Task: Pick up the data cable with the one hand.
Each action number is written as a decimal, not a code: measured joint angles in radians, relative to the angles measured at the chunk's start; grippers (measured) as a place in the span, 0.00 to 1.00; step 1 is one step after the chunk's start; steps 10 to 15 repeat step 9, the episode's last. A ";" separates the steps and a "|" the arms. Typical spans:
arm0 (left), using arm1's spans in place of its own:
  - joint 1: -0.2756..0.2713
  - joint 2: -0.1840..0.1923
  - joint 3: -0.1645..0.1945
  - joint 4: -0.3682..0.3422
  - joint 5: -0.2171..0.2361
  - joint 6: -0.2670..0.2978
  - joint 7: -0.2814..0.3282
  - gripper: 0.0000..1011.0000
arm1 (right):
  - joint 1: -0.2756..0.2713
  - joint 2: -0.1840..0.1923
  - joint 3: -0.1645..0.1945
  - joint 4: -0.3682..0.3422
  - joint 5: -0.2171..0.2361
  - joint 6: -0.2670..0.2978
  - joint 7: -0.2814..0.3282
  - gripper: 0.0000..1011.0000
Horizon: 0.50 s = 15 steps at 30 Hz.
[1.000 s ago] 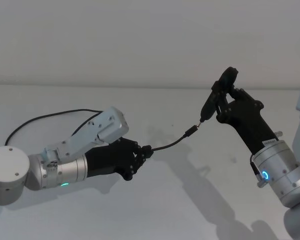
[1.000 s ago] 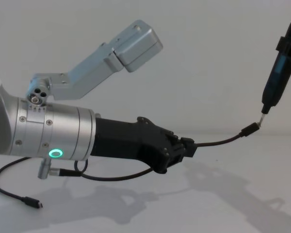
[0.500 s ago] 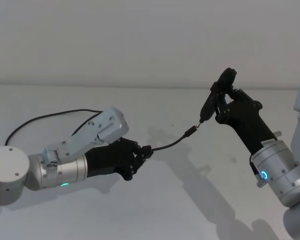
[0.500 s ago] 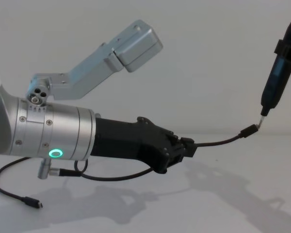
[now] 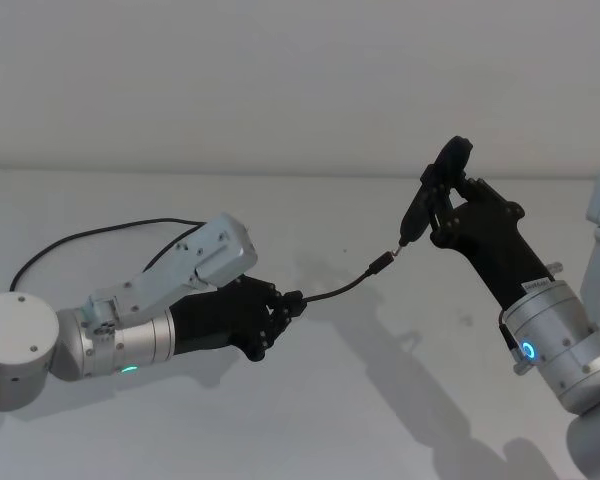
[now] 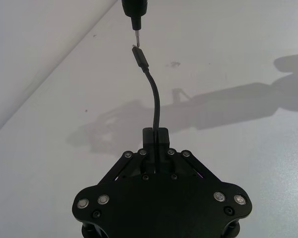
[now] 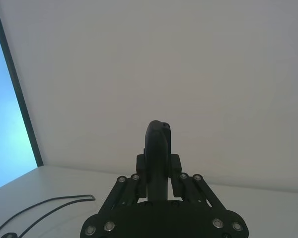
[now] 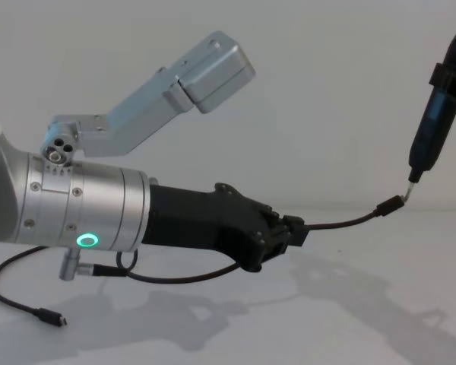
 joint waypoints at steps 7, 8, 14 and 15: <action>0.000 0.000 0.000 0.000 0.000 0.000 0.000 0.05 | 0.001 0.000 0.000 0.001 -0.001 0.000 0.000 0.27; 0.000 0.000 0.000 0.000 0.000 0.000 0.000 0.05 | 0.001 0.000 0.000 0.001 -0.001 0.000 0.000 0.27; 0.000 0.000 0.000 0.000 0.000 0.000 0.000 0.05 | 0.001 0.000 0.000 0.001 -0.001 0.000 0.000 0.27; 0.000 0.000 0.000 0.000 0.000 0.000 0.000 0.05 | 0.001 0.000 0.000 0.001 -0.001 0.000 0.000 0.27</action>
